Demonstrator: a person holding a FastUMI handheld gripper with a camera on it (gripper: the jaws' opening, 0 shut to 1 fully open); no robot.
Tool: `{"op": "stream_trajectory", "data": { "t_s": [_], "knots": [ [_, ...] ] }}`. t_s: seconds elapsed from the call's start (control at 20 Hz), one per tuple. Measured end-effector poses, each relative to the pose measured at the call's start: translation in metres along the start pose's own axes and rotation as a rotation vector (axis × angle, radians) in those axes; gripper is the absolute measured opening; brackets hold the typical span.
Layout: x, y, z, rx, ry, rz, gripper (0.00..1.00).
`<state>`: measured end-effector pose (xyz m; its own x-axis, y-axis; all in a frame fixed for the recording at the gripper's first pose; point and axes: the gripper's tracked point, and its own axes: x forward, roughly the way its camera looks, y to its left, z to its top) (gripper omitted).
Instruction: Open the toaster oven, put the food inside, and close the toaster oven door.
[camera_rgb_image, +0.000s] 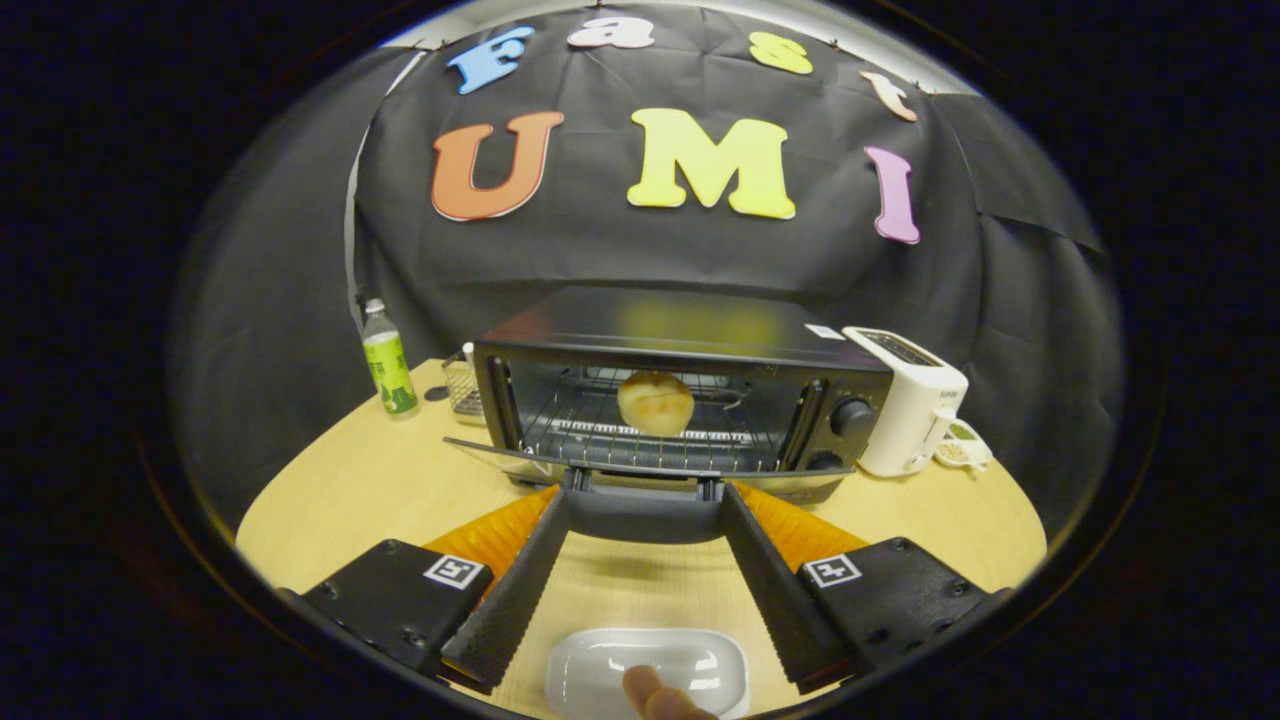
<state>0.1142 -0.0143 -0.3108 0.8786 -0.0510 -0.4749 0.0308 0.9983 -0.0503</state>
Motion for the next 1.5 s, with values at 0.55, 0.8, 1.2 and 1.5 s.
{"op": "stream_trajectory", "data": {
  "t_s": [0.55,0.8,1.2,1.5],
  "knots": [
    [0.007,-0.011,0.004,0.087,-0.013,-0.006,1.00],
    [-0.024,-0.019,0.002,0.122,-0.031,-0.003,1.00],
    [-0.103,-0.020,0.032,0.085,-0.111,0.000,1.00],
    [-0.197,-0.030,0.083,0.120,-0.267,0.026,1.00]
  ]
}}
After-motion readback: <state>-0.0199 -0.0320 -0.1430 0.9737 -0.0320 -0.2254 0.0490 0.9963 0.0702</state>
